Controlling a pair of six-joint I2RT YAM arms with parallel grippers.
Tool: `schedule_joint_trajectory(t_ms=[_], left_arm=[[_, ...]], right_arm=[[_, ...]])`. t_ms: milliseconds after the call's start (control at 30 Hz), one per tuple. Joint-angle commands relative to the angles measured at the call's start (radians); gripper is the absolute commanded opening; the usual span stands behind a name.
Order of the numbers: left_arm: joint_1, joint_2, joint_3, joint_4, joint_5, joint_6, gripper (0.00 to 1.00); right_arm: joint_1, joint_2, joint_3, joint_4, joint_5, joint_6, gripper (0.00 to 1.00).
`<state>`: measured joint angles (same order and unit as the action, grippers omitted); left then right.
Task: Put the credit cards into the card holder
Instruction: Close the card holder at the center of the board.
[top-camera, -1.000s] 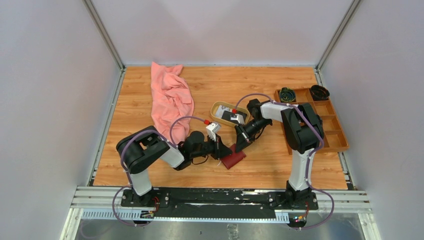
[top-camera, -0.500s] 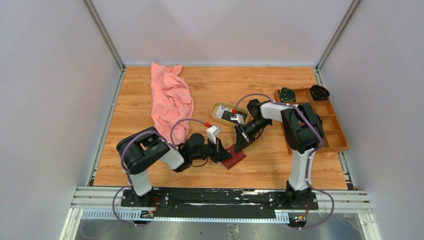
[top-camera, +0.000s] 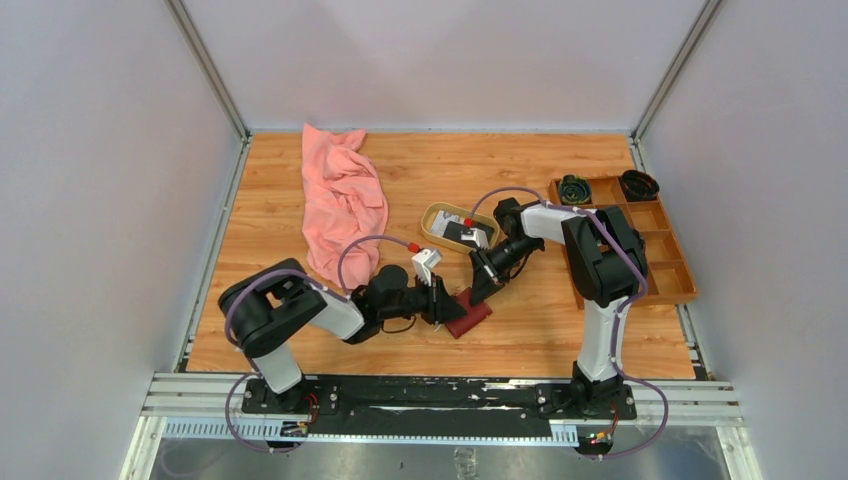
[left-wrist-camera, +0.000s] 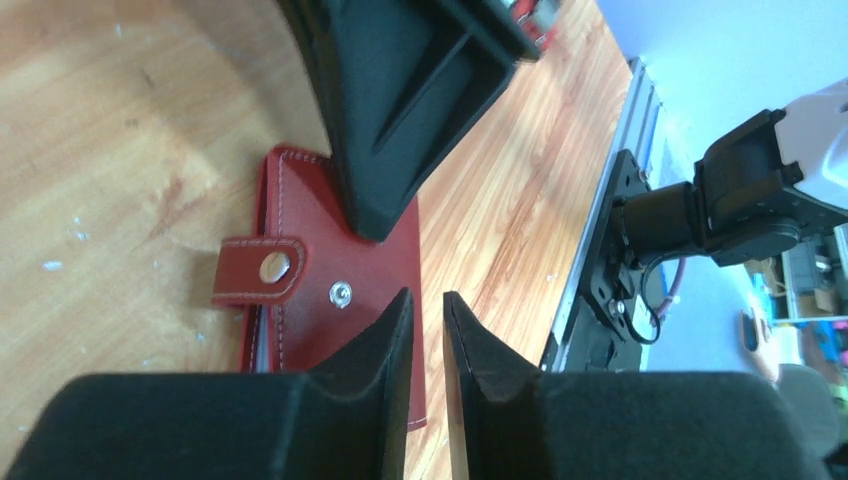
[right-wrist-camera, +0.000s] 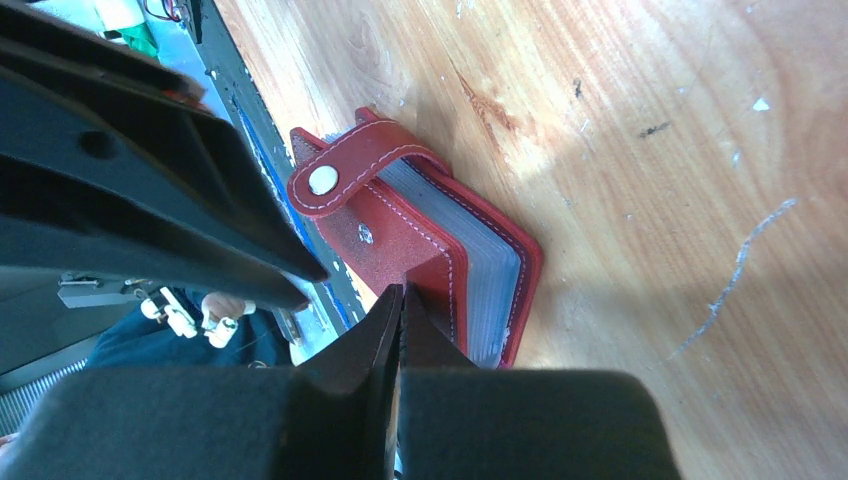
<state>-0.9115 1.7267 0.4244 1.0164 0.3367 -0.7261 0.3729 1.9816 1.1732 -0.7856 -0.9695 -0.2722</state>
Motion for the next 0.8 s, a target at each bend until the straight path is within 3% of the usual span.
schedule_joint_trajectory(t_ms=[0,167,367,567,767], left_arm=[[-0.007,-0.161,0.001,-0.134,-0.038,0.082,0.29],[0.009,-0.369,0.056,-0.475,-0.133,0.297,0.59],[0.071,-0.281,0.231,-0.821,-0.005,0.474,0.73],[0.071,-0.152,0.456,-1.133,-0.079,0.590,0.69],[0.071,-0.057,0.583,-1.243,-0.067,0.625,0.51]], right_arm=[[0.024,0.049,-0.020,0.057,0.127,-0.041,0.00],[0.024,0.052,-0.018,0.054,0.125,-0.042,0.00],[0.024,0.051,-0.017,0.054,0.126,-0.044,0.01],[0.023,0.052,-0.016,0.052,0.124,-0.043,0.01],[0.024,0.056,-0.015,0.050,0.122,-0.046,0.00]])
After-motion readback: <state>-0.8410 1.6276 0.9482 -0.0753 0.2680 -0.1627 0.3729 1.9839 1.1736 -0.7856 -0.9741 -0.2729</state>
